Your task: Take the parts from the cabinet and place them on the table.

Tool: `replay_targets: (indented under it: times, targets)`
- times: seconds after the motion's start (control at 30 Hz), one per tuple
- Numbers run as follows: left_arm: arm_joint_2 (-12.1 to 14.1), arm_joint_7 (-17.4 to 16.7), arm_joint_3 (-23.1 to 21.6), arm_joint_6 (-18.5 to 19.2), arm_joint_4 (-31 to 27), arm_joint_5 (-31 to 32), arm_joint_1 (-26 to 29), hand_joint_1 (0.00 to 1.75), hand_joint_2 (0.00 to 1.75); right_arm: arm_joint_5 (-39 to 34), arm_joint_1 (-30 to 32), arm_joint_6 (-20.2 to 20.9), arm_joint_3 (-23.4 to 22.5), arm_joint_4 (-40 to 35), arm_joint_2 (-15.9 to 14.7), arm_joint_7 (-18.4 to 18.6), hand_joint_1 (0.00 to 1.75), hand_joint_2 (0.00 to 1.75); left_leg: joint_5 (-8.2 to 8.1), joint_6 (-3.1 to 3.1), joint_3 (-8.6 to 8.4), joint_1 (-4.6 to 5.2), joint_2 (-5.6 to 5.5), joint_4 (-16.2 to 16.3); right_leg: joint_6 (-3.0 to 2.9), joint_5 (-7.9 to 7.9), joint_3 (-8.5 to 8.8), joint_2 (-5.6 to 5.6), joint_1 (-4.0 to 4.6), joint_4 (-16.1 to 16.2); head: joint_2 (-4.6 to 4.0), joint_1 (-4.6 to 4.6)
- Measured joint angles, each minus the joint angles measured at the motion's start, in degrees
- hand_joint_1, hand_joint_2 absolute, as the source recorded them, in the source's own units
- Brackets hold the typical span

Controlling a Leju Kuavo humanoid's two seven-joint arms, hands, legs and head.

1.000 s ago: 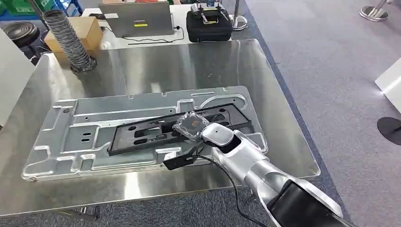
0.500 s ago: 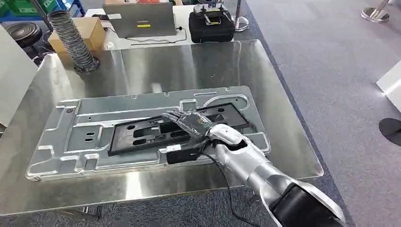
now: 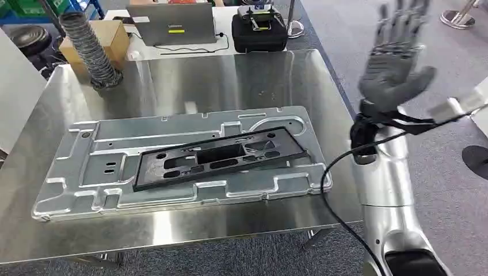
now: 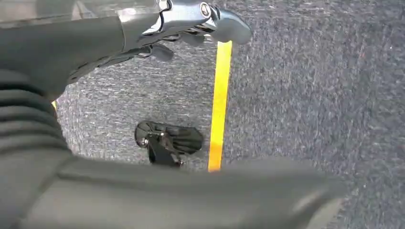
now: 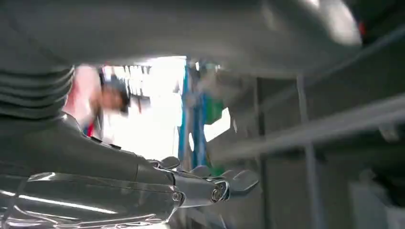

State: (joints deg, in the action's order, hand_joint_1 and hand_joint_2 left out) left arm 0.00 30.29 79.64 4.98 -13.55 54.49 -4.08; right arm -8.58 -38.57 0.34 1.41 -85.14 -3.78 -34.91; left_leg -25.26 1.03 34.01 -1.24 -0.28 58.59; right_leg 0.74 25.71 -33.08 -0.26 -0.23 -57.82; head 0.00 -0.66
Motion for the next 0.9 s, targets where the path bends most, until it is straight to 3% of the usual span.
replay_targets:
  times: [0.07, 0.13, 0.23, 0.27, 0.3, 0.33, 0.4, 0.43, 0.5, 0.57, 0.6, 0.63, 0.67, 0.73, 0.77, 0.8, 0.83, 0.87, 0.9]
  targets:
    - [0.0, 0.0, 0.5, 0.0, 0.0, -0.4, 0.2, 0.00, 0.00, 3.6, 3.8, -5.4, -4.7, -4.6, -1.0, -0.7, 0.00, 0.00, 0.20, -0.64, -0.04, 0.05, -0.13, -0.1, 0.44, -0.09, 0.19, -0.08, -0.11, 0.2, 0.00, 0.00]
    - [-0.2, 0.0, 0.6, 0.0, 0.0, -0.7, 0.1, 0.00, 0.00, 6.6, 8.5, -10.4, -9.0, -8.6, -1.4, -1.7, 0.00, 0.00, 0.77, -1.58, -0.13, -0.15, -0.09, -0.9, 1.01, 2.60, -0.67, 0.08, -0.43, -2.2, 0.00, 0.24]
    - [-0.3, -0.1, 1.2, 0.1, 0.0, -1.2, 0.1, 0.00, 0.00, 8.8, 16.7, -13.8, -15.0, -11.9, -1.9, -2.9, 0.00, 0.00, 1.09, -2.25, 0.51, 0.16, -0.13, -0.9, 1.52, 9.37, -6.56, 0.21, -0.52, -15.6, 0.00, 0.35]
    - [-0.4, -0.3, 1.4, 0.1, 0.0, -1.2, 0.2, 0.00, 0.00, 9.1, 19.5, -14.5, -16.6, -12.3, -1.9, -3.1, 0.00, 0.00, 1.19, -2.37, 0.73, 0.25, -0.14, -0.8, 1.56, 9.81, -7.49, 0.21, -0.53, -17.9, -0.02, 0.33]
    - [-0.4, -0.4, 1.6, 0.1, 0.0, -1.2, 0.3, 0.00, 0.00, 9.4, 22.5, -15.3, -18.2, -12.4, -1.9, -3.1, 0.00, 0.00, 1.31, -2.42, 0.91, 0.31, -0.14, -0.8, 1.51, 8.97, -6.90, 0.21, -0.53, -17.1, 0.00, 0.31]
    - [-0.5, -0.6, 1.8, 0.1, 0.0, -1.2, 0.3, 0.00, 0.00, 9.5, 25.7, -15.8, -19.6, -12.5, -1.9, -3.1, 0.00, 0.00, 1.46, -2.42, 1.04, 0.36, -0.14, -0.8, 1.37, 7.19, -4.94, 0.20, -0.52, -13.8, 0.00, 0.35]
    - [-0.7, -0.9, 1.9, 0.1, 0.0, -1.3, 0.3, 0.00, 0.00, 9.1, 31.5, -16.5, -23.2, -12.4, -1.8, -3.0, 0.00, 0.00, 1.77, -2.32, 1.30, 0.52, -0.33, -0.8, 0.78, 3.33, 1.20, 0.15, -0.50, -3.4, 0.00, 0.37]
    - [-0.8, -1.1, 1.9, 0.1, 0.0, -1.3, 0.4, 0.00, 0.00, 8.9, 34.5, -16.3, -25.6, -11.7, -1.8, -3.5, 0.00, 0.00, 2.00, -2.02, 1.39, 0.73, -0.43, -0.6, 0.42, 3.28, 3.46, 0.02, -0.22, 1.2, 0.00, 0.28]
    - [-0.9, -1.2, 2.1, 0.1, 0.0, -1.3, 0.5, 0.00, 0.00, 11.2, 38.3, -16.6, -29.3, -9.4, -1.4, -4.1, 0.00, 0.00, 2.35, -1.41, 1.44, 0.84, -0.40, -0.7, 0.26, 2.27, 3.09, 0.05, 0.08, 1.0, 0.00, 0.26]
    - [-0.9, -1.2, 2.2, 0.2, 0.0, -1.4, 0.7, 0.00, 0.00, 14.8, 40.9, -16.9, -32.5, -6.6, -0.8, -4.2, 0.00, 0.00, 2.91, -0.63, 1.33, 0.71, -0.34, -1.1, -0.39, 1.71, 2.95, 0.22, 0.22, 1.0, 0.00, 0.22]
    - [-0.9, -1.1, 2.2, 0.3, 0.0, -1.3, 0.7, 0.00, 0.00, 17.7, 41.5, -17.0, -35.0, -4.4, -0.2, -4.2, 0.00, 0.00, 3.07, -0.29, 1.61, 0.95, -0.27, -1.1, -0.79, 0.96, 2.64, 0.13, -0.37, 1.5, -0.02, 0.24]
    - [-1.0, -1.0, 2.2, 0.3, 0.0, -1.2, 0.7, 0.00, 0.00, 19.7, 41.8, -17.0, -36.6, -2.6, 0.4, -4.3, 0.00, 0.00, 1.08, -0.14, 2.13, 0.70, -0.17, 0.0, -1.03, 0.35, 2.21, -0.01, -0.48, 1.7, 0.00, 0.22]
    - [-1.1, -1.0, 2.2, 0.3, 0.0, -1.1, 0.8, 0.00, 0.00, 21.5, 42.2, -17.1, -38.0, -1.3, 0.8, -4.3, 0.00, 0.00, -2.45, 0.09, 3.17, 0.66, -0.09, 3.2, -1.44, -0.14, 1.49, -0.02, -0.51, 1.7, -0.02, 0.04]
    - [-1.1, -0.8, 2.2, 0.3, 0.0, -1.1, 0.8, 0.00, 0.00, 26.5, 42.8, -17.9, -42.1, 3.1, 2.1, -4.3, 0.00, 0.00, -8.46, 0.44, 5.77, 0.53, -0.06, 12.4, -1.45, -1.11, 0.12, -0.12, -0.45, 1.6, -0.02, -0.09]
    - [-1.1, -0.8, 2.2, 0.3, 0.0, -1.1, 0.8, 0.00, 0.00, 28.4, 42.9, -18.1, -44.2, 5.1, 2.7, -4.3, 0.00, 0.00, -10.50, 0.57, 6.44, 0.54, -0.06, 16.4, -1.39, -1.70, -0.79, -0.19, -0.43, 1.5, 0.00, -0.15]
    - [-1.1, -0.8, 2.2, 0.3, 0.0, -1.1, 0.8, 0.00, 0.00, 30.4, 43.0, -18.0, -46.7, 7.8, 3.3, -4.3, 0.00, 0.00, -11.07, 0.66, 5.83, 0.53, -0.05, 17.4, -1.30, -2.21, -1.63, -0.24, -0.43, 1.3, 0.00, -0.11]
    - [-1.1, -0.8, 2.2, 0.3, 0.0, -1.1, 0.9, 0.00, 0.00, 31.3, 43.1, -18.0, -48.1, 9.1, 3.6, -4.4, 0.00, 0.00, -10.43, 0.66, 3.73, 0.53, -0.05, 15.5, -1.21, -2.65, -2.40, -0.29, -0.47, 1.1, 0.00, -0.11]
    - [-1.1, -0.8, 2.2, 0.4, 0.0, -1.1, 0.9, 0.00, 0.00, 31.8, 43.1, -18.0, -49.2, 10.1, 3.8, -4.4, 0.00, 0.00, -9.02, 0.62, 0.33, 0.53, -0.05, 11.2, -1.08, -3.03, -3.13, -0.26, -0.53, 0.8, 0.00, -0.15]
    - [-1.1, -0.8, 2.2, 0.4, 0.0, -1.1, 0.8, 0.00, 0.00, 32.4, 43.0, -18.0, -50.4, 11.5, 4.0, -4.4, 0.00, 0.00, -7.07, 0.43, -4.50, 0.51, -0.05, 4.5, -0.84, -3.44, -3.82, -0.14, -0.56, 0.5, 0.00, -0.15]
